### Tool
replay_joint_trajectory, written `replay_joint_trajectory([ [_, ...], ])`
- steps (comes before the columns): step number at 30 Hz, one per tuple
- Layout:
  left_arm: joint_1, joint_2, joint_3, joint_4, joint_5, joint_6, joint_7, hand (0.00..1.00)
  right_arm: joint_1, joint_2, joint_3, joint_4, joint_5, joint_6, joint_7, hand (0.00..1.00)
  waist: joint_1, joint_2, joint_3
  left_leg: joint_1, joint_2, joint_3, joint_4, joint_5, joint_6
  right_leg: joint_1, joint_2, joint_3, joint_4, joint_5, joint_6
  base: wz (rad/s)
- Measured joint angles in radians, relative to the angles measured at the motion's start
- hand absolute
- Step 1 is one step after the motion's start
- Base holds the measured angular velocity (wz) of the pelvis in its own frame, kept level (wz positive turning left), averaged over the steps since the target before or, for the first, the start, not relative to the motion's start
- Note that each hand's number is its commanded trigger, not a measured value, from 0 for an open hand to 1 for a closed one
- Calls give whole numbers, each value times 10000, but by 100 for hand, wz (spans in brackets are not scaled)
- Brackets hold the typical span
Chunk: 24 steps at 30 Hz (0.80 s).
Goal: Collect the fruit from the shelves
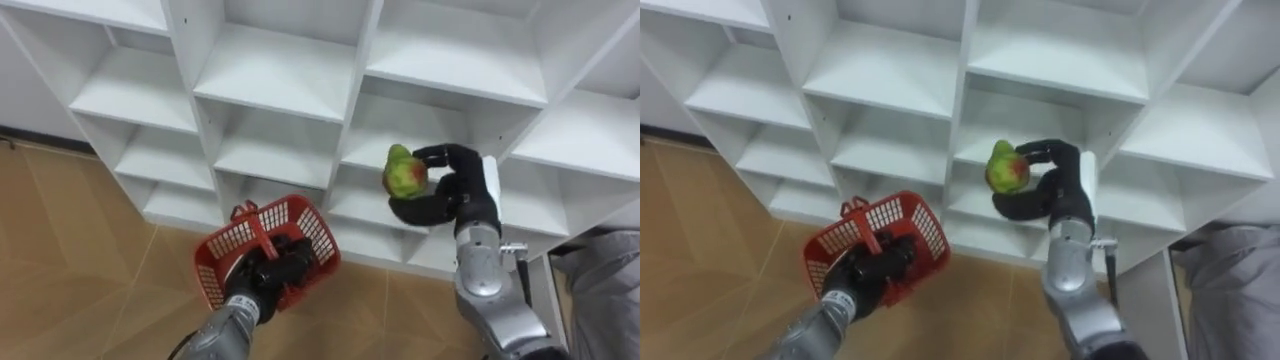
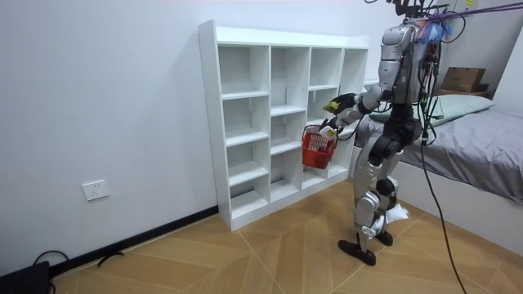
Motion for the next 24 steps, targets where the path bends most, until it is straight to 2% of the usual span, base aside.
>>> replay_joint_trajectory([
  [3,113,6,-97,-51,-192,2,-7,100,241,-24,423,18,-5,-2,259,100,16,90,-5,408,-10,82,-188,-6,-16,350,32,94,-132,-22,17,-7],
  [5,140,33,-104,-50,-198,2,-43,100,408,-18,584,14,-17,-2,461,100,14,175,-35,486,-12,95,-227,-13,-23,416,41,121,-165,-26,24,-3],
  [9,165,38,-81,-29,-202,1,-101,100,733,-9,796,15,-501,-1,646,100,19,342,-21,504,-17,109,-278,-11,-23,416,42,131,-170,-31,28,0],
  [15,154,-77,-112,-32,-198,1,-280,100,750,300,871,-106,-788,1,1035,100,-51,361,-10,374,-23,100,-305,-13,-25,343,48,80,-271,-36,34,2],
  [19,163,-79,-279,-30,-179,0,-330,100,741,369,882,-310,-786,3,1496,100,-27,359,-6,356,-24,98,-339,-17,-29,349,50,59,-323,-35,35,0],
  [24,186,-19,-375,-31,-82,-1,-569,100,686,393,844,-341,-752,15,1887,100,-3,329,60,327,-25,97,-363,-28,-34,338,53,60,-347,-47,51,0],
])
